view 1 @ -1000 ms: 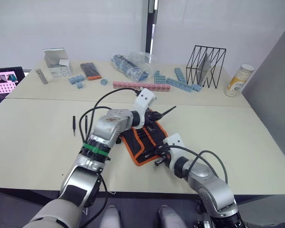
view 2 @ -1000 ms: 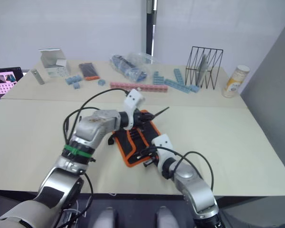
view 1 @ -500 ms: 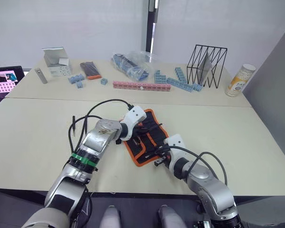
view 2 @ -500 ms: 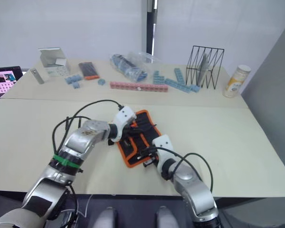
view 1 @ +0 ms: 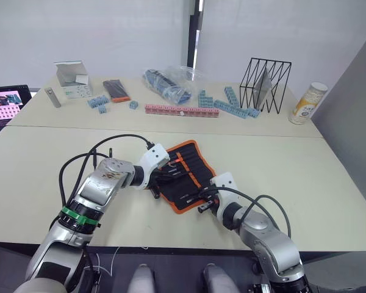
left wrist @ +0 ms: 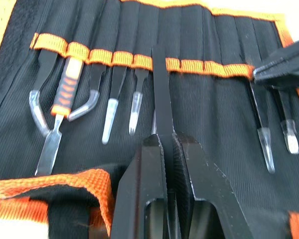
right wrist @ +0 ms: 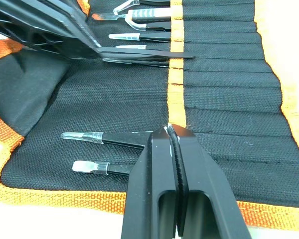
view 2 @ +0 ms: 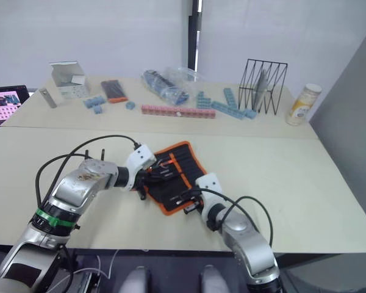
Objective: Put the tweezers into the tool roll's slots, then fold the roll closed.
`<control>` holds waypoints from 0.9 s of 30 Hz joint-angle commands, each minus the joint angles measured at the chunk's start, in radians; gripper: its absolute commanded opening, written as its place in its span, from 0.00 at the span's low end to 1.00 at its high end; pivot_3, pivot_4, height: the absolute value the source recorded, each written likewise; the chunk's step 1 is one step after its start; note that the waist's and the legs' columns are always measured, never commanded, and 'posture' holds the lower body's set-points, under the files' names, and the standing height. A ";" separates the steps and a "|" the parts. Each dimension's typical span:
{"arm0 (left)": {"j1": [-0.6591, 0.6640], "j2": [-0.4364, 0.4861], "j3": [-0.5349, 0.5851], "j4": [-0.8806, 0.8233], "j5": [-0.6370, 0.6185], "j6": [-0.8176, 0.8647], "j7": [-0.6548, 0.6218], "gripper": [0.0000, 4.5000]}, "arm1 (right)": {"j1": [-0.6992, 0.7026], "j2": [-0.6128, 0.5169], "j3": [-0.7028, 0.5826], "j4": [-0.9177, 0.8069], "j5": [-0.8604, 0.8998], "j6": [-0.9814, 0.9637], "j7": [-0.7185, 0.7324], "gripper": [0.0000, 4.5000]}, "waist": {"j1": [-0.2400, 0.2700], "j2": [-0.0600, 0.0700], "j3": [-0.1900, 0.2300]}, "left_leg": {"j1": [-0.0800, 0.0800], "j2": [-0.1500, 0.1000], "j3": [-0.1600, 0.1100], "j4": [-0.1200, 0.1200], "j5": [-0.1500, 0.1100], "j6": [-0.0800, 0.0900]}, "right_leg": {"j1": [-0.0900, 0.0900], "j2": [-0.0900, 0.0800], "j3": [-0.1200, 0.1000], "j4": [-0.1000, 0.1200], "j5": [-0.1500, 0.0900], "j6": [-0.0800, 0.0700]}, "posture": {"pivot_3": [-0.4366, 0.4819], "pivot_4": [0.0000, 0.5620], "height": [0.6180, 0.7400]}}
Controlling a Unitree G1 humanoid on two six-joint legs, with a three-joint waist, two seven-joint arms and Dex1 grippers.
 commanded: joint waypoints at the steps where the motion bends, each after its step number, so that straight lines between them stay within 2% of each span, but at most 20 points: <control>1: -0.014 0.012 -0.003 -0.028 -0.029 0.060 -0.030 0.00 | 0.013 -0.005 -0.015 0.028 -0.019 0.022 -0.024 0.00 | 0.000 0.000 0.000 | 0.000 0.000 0.000 0.000 0.000 0.000 | 0.000 0.000 0.000 0.000 0.000 0.000 | 0.48 0.27 0.37; 7: -0.044 0.047 -0.034 -0.045 -0.030 0.120 -0.050 0.00 | 0.020 -0.003 -0.013 0.023 -0.021 0.022 -0.029 0.00 | -0.001 0.000 0.000 | 0.000 0.000 0.000 0.000 0.000 0.000 | 0.000 0.000 0.000 0.000 0.000 0.000 | 0.48 0.27 0.37; 15: -0.040 0.138 -0.096 -0.096 0.010 0.092 -0.067 0.00 | 0.027 0.004 -0.012 0.018 -0.023 0.022 -0.036 0.00 | 0.000 0.000 0.000 | 0.000 0.000 0.000 0.000 0.000 0.000 | 0.000 0.000 0.000 0.000 0.000 0.000 | 0.48 0.27 0.37; 27: -0.102 0.091 -0.145 -0.086 0.050 0.068 -0.060 0.00 | 0.031 0.020 0.003 0.025 -0.022 0.017 -0.048 0.00 | 0.000 0.000 0.000 | 0.000 0.000 0.000 0.000 0.000 0.000 | 0.000 0.000 0.000 0.000 0.000 0.000 | 0.48 0.27 0.37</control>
